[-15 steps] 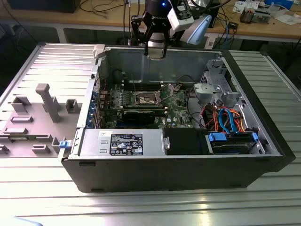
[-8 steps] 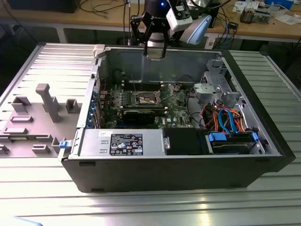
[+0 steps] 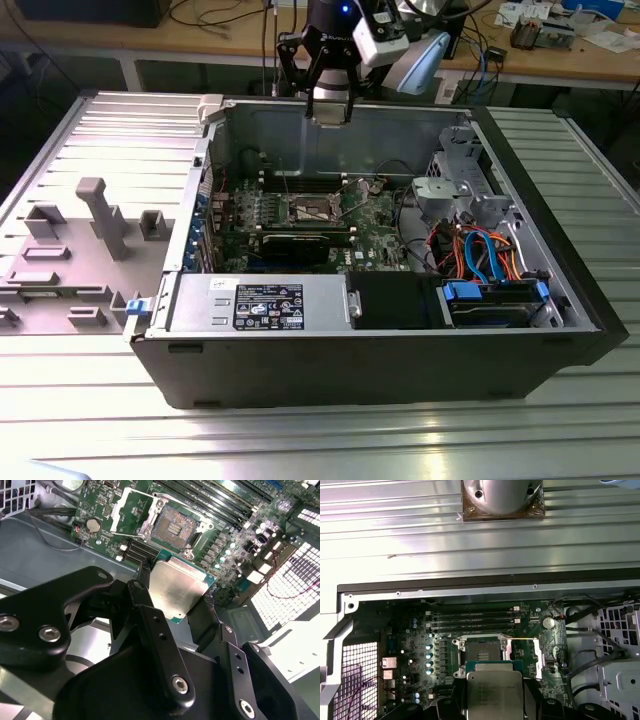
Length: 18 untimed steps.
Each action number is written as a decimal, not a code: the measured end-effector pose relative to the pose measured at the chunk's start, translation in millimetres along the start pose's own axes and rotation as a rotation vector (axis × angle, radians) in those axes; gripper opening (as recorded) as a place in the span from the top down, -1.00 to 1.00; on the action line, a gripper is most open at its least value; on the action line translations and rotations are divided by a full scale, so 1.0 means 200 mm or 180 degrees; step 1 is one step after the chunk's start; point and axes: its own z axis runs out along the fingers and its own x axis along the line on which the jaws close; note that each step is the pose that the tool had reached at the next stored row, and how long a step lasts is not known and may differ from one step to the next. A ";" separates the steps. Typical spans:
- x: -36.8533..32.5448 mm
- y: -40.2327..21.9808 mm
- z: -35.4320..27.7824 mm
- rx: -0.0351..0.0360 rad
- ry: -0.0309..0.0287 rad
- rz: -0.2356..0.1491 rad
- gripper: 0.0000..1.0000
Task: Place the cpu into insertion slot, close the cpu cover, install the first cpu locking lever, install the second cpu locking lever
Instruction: 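Place the cpu into insertion slot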
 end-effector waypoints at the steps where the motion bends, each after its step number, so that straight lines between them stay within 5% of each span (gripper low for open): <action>1: 0.000 0.000 0.000 0.0000 -0.0003 0.0031 -0.09; 4: 0.000 0.000 0.000 -0.0003 -0.0014 0.0160 -0.09; 18: 0.000 0.000 0.000 -0.0003 -0.0015 0.0168 -0.09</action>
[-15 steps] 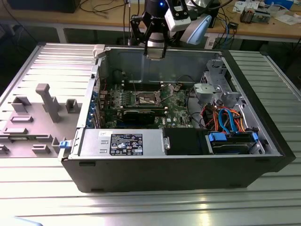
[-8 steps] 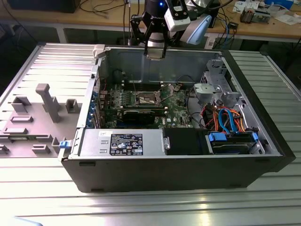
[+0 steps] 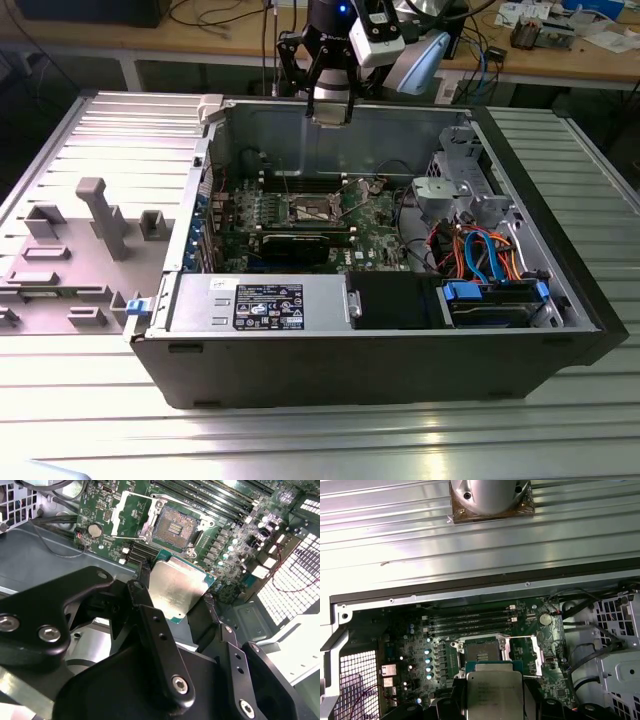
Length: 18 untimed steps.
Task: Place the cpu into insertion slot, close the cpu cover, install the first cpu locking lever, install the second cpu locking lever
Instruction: 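Place the cpu into insertion slot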
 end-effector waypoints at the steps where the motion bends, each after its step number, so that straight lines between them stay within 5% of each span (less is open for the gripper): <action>1: 0.000 0.000 0.000 0.0000 -0.0001 0.0010 -0.09; 5: 0.000 0.000 0.001 -0.0002 -0.0010 0.0113 -0.09; 18: 0.000 0.000 0.001 -0.0002 -0.0011 0.0119 -0.09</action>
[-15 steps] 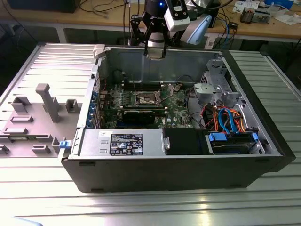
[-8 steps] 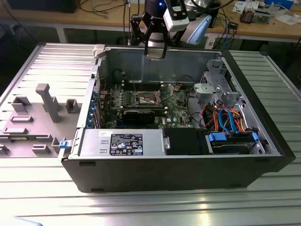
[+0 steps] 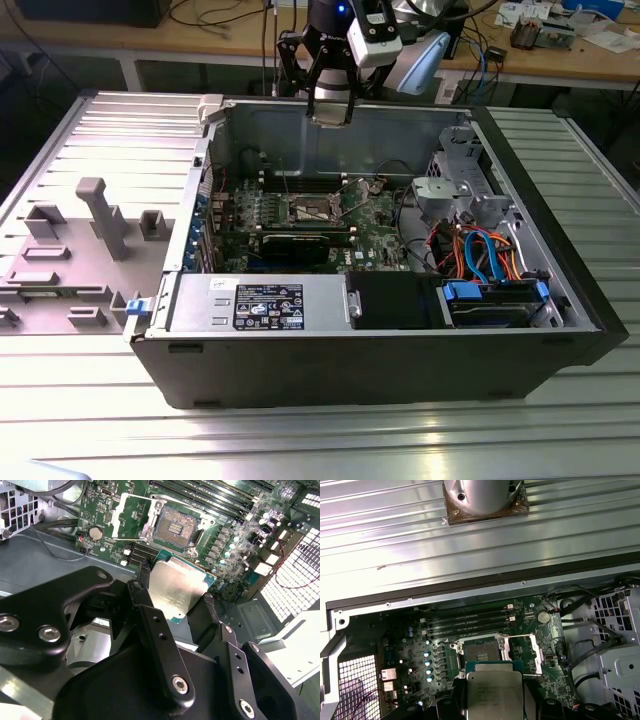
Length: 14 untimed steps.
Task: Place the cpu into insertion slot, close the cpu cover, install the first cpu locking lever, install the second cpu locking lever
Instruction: 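Place the cpu into insertion slot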
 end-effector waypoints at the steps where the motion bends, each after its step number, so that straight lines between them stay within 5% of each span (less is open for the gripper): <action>1: 0.000 0.000 0.000 0.0000 0.0000 0.0006 -0.09; 14: 0.000 0.000 0.000 -0.0002 -0.0011 0.0118 -0.09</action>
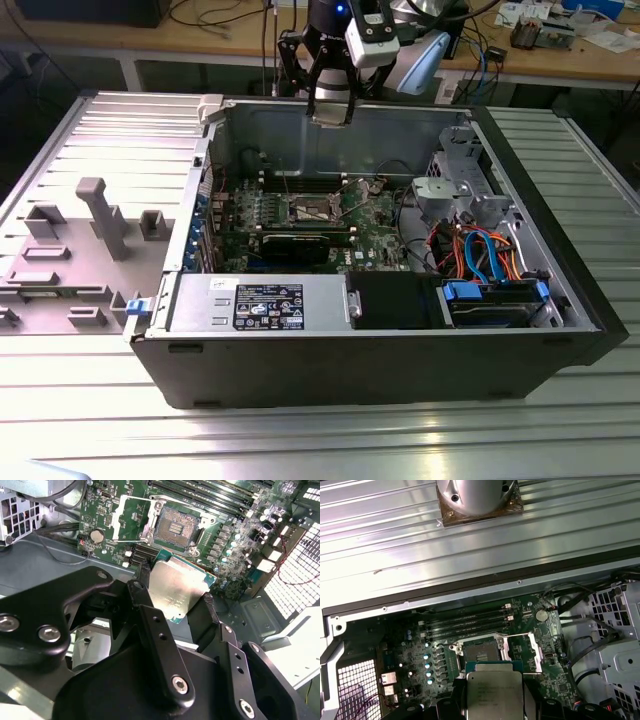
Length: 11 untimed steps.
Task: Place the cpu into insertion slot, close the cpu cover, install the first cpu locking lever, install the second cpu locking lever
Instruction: 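Place the cpu into insertion slot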
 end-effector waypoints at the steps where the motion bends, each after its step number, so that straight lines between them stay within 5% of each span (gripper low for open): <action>1: 0.000 0.000 0.000 0.0000 0.0000 0.0003 -0.09; 11: 0.000 0.000 0.000 -0.0001 -0.0004 0.0050 -0.09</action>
